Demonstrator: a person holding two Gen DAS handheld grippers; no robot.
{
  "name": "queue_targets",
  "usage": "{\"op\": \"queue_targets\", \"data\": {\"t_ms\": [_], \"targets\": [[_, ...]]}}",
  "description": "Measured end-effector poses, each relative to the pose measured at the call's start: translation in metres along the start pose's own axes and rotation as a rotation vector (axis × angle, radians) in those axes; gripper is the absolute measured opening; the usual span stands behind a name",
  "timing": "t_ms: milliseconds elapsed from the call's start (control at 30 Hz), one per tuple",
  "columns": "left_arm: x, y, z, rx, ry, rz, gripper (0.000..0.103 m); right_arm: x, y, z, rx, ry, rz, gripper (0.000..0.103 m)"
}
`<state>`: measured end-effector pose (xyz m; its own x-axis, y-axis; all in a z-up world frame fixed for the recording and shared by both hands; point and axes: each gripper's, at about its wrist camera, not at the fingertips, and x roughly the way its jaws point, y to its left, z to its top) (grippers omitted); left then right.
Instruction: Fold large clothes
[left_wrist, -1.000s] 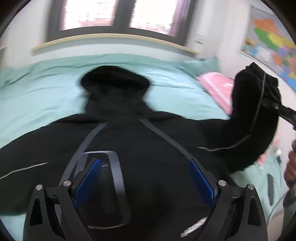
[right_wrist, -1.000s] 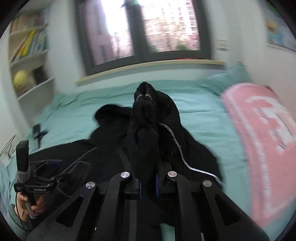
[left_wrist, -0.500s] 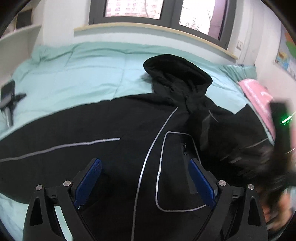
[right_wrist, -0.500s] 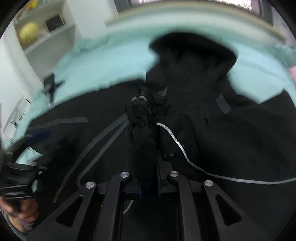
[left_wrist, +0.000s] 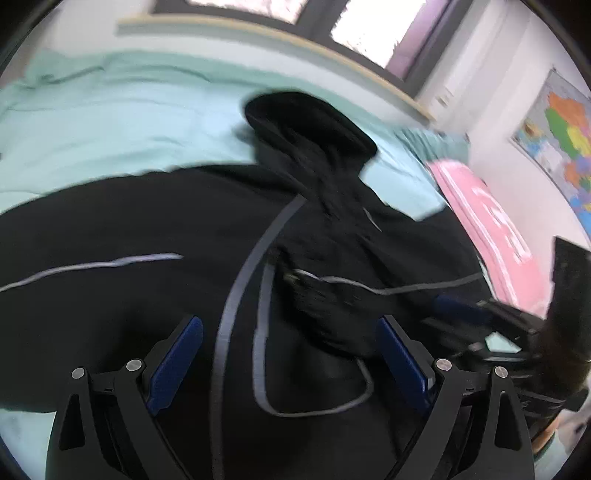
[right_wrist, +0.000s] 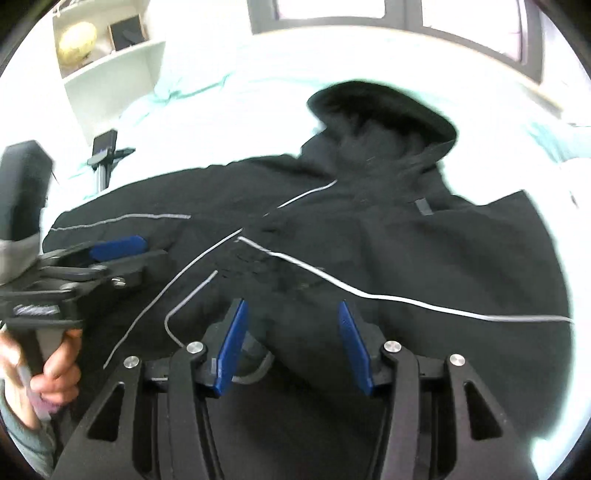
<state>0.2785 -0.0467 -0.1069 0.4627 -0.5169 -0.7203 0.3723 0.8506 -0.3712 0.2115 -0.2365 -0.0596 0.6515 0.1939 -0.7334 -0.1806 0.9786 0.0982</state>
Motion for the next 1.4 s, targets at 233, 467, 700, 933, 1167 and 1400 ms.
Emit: {"op": "queue_targets", "data": {"t_ms": [233, 467, 700, 933, 1167, 1400], "targets": [[0.057, -0.015, 0.015, -0.05, 0.102, -0.012, 0.084, -0.066, -0.061, -0.015, 0.018, -0.078, -0.168, 0.06], [0.083, -0.029, 0.027, -0.011, 0.089, 0.024, 0.022, -0.084, -0.139, -0.032, 0.189, -0.06, -0.258, 0.071], [-0.005, 0.017, 0.052, -0.044, -0.127, 0.067, 0.02, -0.038, -0.175, -0.018, 0.325, 0.01, -0.197, 0.072], [0.045, 0.096, 0.012, -0.122, 0.116, 0.153, 0.023, 0.063, -0.153, -0.009, 0.202, 0.137, -0.289, 0.076], [-0.014, 0.078, 0.017, 0.004, -0.005, 0.149, 0.039, 0.058, -0.156, 0.004, 0.264, 0.155, -0.255, 0.078], [-0.021, 0.042, 0.047, -0.008, -0.105, 0.038, 0.074, 0.074, -0.132, 0.062, 0.203, 0.099, -0.254, 0.087]]}}
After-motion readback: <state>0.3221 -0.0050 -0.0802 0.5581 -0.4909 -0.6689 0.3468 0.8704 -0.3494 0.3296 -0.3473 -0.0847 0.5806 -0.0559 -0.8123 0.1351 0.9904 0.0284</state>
